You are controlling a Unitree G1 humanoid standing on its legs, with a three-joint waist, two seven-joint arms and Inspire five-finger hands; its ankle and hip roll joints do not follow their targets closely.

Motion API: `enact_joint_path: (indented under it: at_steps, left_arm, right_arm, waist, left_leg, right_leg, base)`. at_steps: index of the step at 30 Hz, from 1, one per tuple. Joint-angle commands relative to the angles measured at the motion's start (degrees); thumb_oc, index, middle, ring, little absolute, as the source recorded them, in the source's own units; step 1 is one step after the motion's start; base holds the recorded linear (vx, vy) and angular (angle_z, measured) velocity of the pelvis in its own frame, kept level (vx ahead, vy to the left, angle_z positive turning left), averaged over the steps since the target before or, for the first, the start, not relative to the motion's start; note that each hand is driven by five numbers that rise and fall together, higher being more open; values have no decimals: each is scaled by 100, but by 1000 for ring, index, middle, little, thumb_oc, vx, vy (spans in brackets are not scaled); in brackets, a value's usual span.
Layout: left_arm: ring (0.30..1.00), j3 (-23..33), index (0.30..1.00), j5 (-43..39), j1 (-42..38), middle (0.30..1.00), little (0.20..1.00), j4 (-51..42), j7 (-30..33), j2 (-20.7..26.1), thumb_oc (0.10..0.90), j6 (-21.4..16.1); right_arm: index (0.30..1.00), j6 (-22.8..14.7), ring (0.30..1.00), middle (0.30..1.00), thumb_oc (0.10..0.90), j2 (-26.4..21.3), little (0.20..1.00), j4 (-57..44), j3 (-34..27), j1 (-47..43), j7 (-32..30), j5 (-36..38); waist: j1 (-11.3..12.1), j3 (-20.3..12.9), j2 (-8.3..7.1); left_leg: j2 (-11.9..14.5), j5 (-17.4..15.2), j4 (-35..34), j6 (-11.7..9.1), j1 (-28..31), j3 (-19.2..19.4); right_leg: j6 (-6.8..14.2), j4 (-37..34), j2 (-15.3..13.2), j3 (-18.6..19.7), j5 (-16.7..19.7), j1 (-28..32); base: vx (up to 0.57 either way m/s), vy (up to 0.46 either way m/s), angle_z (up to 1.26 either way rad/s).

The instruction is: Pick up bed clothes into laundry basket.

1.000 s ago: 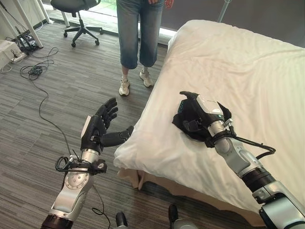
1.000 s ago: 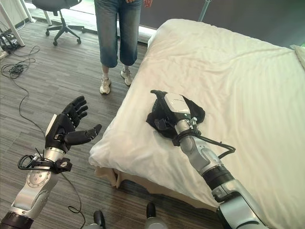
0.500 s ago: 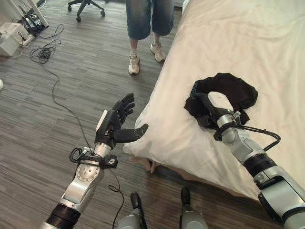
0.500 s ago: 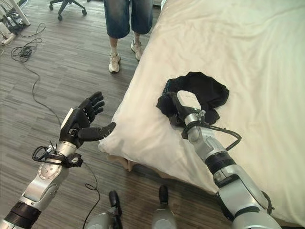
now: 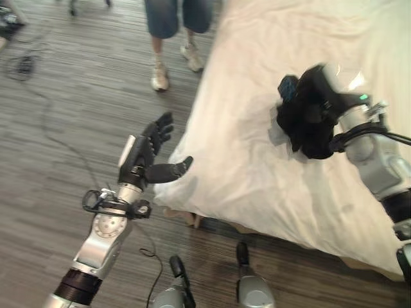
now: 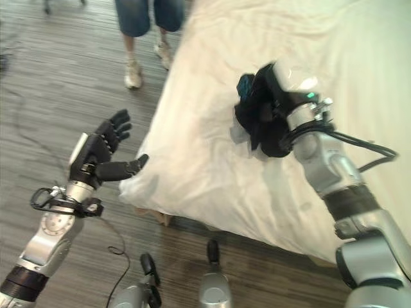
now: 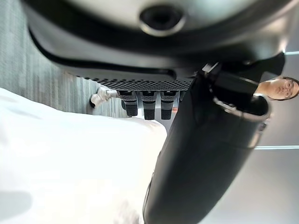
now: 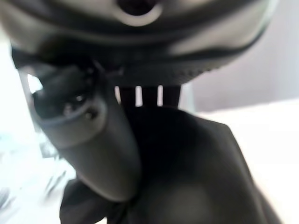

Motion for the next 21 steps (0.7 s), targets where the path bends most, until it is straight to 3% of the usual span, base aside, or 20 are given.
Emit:
enact_joint_path:
  at_steps: [1,2,5,6,7,8,9,11,13,14,15,16,17,19,20,21]
  left_arm:
    - [900,606,900,114,407,900,900,-919,-121,21,800,-609]
    - [900,581,900,113,406,900,900,-928,-124,48,800,-606]
    - [900,995,900,229,663,900,900,-809,-84,-169,800,-486]
    - [900,941,900,230,653,900,900,-820,-86,-150,800,-481]
    - [900,1080,900,325,742,900,900,-796,-31,-268,800,-437]
    - [900,1217,900,367,805,900,900,-813,11,-325,800,-441]
    - [900,1201,900,369,810,900,900,-826,11,-317,800,-435]
    - [900,1452,900,498,936,900,900,-889,156,-566,800,-433]
    - [900,1478,900,511,1000,900,900,-883,204,-656,800,-443]
    - [900,1556,900,490,1007,900,900,-832,283,-743,800,-461]
    - [900,1563,900,495,1015,900,900,-826,291,-739,800,-467]
    - [900,1549,900,471,979,900,900,-750,394,-833,800,-468]
    - [900,1557,900,478,980,900,900,-736,407,-837,800,-473]
    - [900,1564,900,510,1036,900,900,-744,478,-927,800,-454]
    - [900,1590,900,504,1127,900,900,-814,545,-1003,800,-460]
    - [900,1608,900,509,1176,900,900,-868,588,-1006,800,-467]
  right_arm:
    - [300,-325,300,300,400,-435,300,-680,-1292,658,-1083,655]
    - [300,-318,300,300,400,-416,300,-738,-1394,772,-1071,653]
    - [300,-595,300,300,400,-106,300,-2137,-3594,2784,-1298,823]
    - [300,-581,300,300,400,-60,300,-2229,-3731,2940,-1275,827]
    - [300,-740,300,300,400,217,300,-2676,-4476,3598,-1410,810]
    - [300,-801,300,300,400,415,300,-2775,-4815,3825,-1494,868]
    - [300,-799,300,300,400,444,300,-2814,-4859,3878,-1486,873]
    - [300,-1043,300,300,400,1039,300,-2961,-5596,4368,-1775,1153]
    - [300,-1148,300,300,400,1371,300,-3082,-5699,4482,-1809,1267]
    - [300,-1264,300,300,400,1550,300,-3200,-5667,4460,-1889,1229]
    - [300,-1262,300,300,400,1571,300,-3222,-5651,4460,-1890,1213]
    - [300,-1290,300,300,400,1645,300,-3296,-5500,4369,-1903,1129]
    - [300,-1285,300,300,400,1649,300,-3304,-5472,4355,-1910,1107]
    - [300,-1261,300,300,400,1732,300,-3382,-5304,4258,-1878,1033]
    - [300,-1249,300,300,400,1787,300,-3475,-5086,4082,-1890,921]
    - [300,-1240,300,300,400,1782,300,-3510,-5014,3987,-1916,866]
  waist:
    - [-310,-957,-205]
    - [-274,-971,-236]
    - [-732,-1065,-361]
    - [-679,-1067,-371]
    - [-874,-1074,-415]
    - [-1010,-1071,-430]
    - [-981,-1073,-432]
    - [-1291,-1104,-408]
    - [-1333,-1107,-418]
    - [-1301,-1168,-407]
    - [-1294,-1157,-411]
    - [-1281,-1263,-439]
    - [-1264,-1252,-440]
    - [-1182,-1363,-393]
    - [-1067,-1546,-266]
    - [-982,-1619,-210]
  left_leg:
    - [151,-1566,14,110,526,596]
    - [148,-1534,14,108,507,605]
    - [137,-1636,14,139,648,858]
    - [136,-1641,14,141,653,854]
    - [127,-1674,14,154,734,982]
    - [175,-1674,14,132,790,1151]
    - [180,-1676,14,130,793,1160]
    - [373,-1802,14,86,1040,1587]
    - [426,-1762,14,67,1064,1722]
    - [472,-1617,14,113,1075,2007]
    - [492,-1614,14,102,1102,2028]
    - [572,-1456,14,175,1117,2386]
    - [581,-1453,14,169,1145,2424]
    - [685,-1325,14,271,1218,2941]
    - [816,-1215,14,368,1248,3408]
    - [867,-1143,14,393,1244,3579]
  right_leg:
    - [430,25,-345,-110,-143,-410]
    - [418,25,-346,-99,-120,-434]
    - [528,25,-332,-132,-22,-513]
    - [532,25,-334,-137,-26,-505]
    - [614,25,-359,-160,122,-572]
    - [661,25,-408,-307,237,-643]
    - [659,25,-400,-300,242,-646]
    - [713,25,-519,-938,235,-832]
    - [681,25,-541,-1138,186,-837]
    - [492,48,-624,-1752,29,-591]
    - [471,49,-600,-1747,14,-575]
    - [275,338,-669,-2189,-26,-285]
    - [260,389,-659,-2154,-61,-304]
    - [102,908,-877,-2475,-179,-18]
    - [10,1153,-1120,-2879,-218,444]
    - [-13,1221,-1209,-3113,-217,632]
  base:
    - [20,8,-48]
    - [5,20,-60]
    - [39,82,-50]
    - [22,98,-28]
    - [16,56,-43]
    - [15,53,-56]
    - [74,47,-93]
    - [37,30,-117]
    - [-134,-7,-114]
    - [-161,-4,-117]
    - [-372,-30,-158]
    - [-206,-42,-169]
    - [-321,-35,-179]
    - [-333,-33,-186]
    - [-405,-56,-222]
    - [-282,-44,-209]
